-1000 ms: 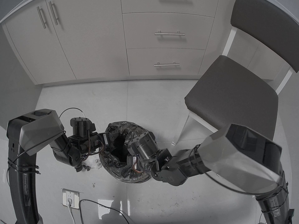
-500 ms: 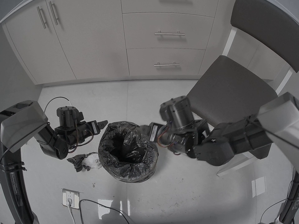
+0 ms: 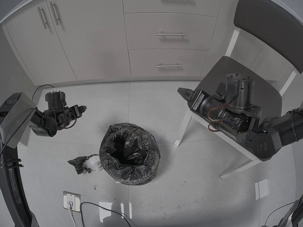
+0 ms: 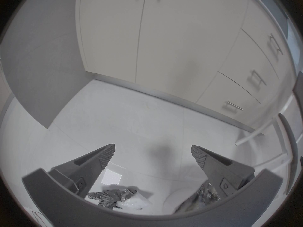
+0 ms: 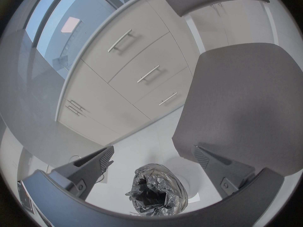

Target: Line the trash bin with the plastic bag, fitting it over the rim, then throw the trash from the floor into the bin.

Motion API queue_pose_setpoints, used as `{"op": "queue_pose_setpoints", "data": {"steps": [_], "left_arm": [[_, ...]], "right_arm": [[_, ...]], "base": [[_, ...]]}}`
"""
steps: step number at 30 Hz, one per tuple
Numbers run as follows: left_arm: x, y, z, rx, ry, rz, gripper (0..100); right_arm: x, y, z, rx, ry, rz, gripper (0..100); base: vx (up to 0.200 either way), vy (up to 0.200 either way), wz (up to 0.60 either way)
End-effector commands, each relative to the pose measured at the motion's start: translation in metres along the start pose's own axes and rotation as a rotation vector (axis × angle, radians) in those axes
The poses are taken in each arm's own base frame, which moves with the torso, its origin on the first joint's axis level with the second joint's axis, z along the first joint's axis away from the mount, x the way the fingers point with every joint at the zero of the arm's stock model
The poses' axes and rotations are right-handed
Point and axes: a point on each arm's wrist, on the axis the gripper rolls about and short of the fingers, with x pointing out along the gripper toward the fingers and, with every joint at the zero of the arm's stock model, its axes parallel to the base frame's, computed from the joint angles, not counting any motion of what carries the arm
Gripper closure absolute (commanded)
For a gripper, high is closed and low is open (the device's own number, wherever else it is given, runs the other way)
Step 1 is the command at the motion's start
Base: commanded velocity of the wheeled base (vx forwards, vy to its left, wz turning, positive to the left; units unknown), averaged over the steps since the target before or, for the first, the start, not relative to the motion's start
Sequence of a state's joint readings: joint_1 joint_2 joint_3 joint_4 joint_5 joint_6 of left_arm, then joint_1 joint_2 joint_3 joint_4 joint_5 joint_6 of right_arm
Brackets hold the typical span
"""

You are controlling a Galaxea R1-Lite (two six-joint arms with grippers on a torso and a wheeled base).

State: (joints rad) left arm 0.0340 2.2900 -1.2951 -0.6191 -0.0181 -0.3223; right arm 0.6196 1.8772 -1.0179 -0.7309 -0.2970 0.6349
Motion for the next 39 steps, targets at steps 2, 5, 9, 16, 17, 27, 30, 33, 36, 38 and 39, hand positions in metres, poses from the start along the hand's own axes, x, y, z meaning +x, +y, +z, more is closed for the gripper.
{"op": "queue_pose_setpoints", "data": {"steps": [2, 5, 9, 16, 17, 27, 30, 33, 36, 38, 39], "left_arm": [[0.041, 0.039, -0.009, -0.033, 0.026, 0.101, 0], [0.059, 0.047, -0.019, -0.006, 0.038, 0.107, 0], [0.080, 0.050, -0.027, 0.041, 0.086, 0.114, 0], [0.111, 0.047, -0.046, 0.165, 0.116, 0.100, 0], [0.115, 0.049, -0.050, 0.210, 0.118, 0.097, 0], [0.132, 0.057, -0.074, 0.384, 0.240, 0.053, 0], [0.133, 0.058, -0.082, 0.386, 0.276, 0.037, 0], [0.135, 0.059, -0.102, 0.409, 0.356, -0.002, 0], [0.136, 0.064, -0.118, 0.466, 0.429, -0.022, 0], [0.135, 0.065, -0.124, 0.491, 0.466, -0.033, 0], [0.135, 0.064, -0.127, 0.496, 0.487, -0.044, 0]], "right_arm": [[-0.025, -0.003, 0.027, 0.026, -0.075, 0.047, 0], [-0.026, -0.005, 0.032, 0.029, -0.089, 0.046, 0], [-0.024, -0.008, 0.032, 0.031, -0.091, 0.038, 0], [-0.022, -0.010, 0.032, 0.033, -0.088, 0.032, 0], [-0.021, -0.011, 0.031, 0.033, -0.084, 0.032, 0], [-0.015, -0.016, 0.029, 0.033, -0.068, 0.029, 0], [-0.014, -0.018, 0.029, 0.034, -0.064, 0.030, 0], [-0.012, -0.020, 0.030, 0.036, -0.065, 0.025, 0], [-0.012, -0.021, 0.030, 0.037, -0.057, 0.033, 0], [-0.011, -0.023, 0.032, 0.037, -0.056, 0.034, 0], [-0.009, -0.025, 0.031, 0.036, -0.051, 0.031, 0]], "base": [[0.000, 0.000, 0.00], [0.000, 0.000, 0.00], [0.000, 0.000, 0.00], [0.000, 0.000, 0.00], [0.000, 0.000, 0.00], [0.000, 0.000, 0.00], [0.000, 0.000, 0.00], [0.000, 0.000, 0.00], [0.000, 0.000, 0.00], [0.000, 0.000, 0.00], [0.000, 0.000, 0.00]]}}
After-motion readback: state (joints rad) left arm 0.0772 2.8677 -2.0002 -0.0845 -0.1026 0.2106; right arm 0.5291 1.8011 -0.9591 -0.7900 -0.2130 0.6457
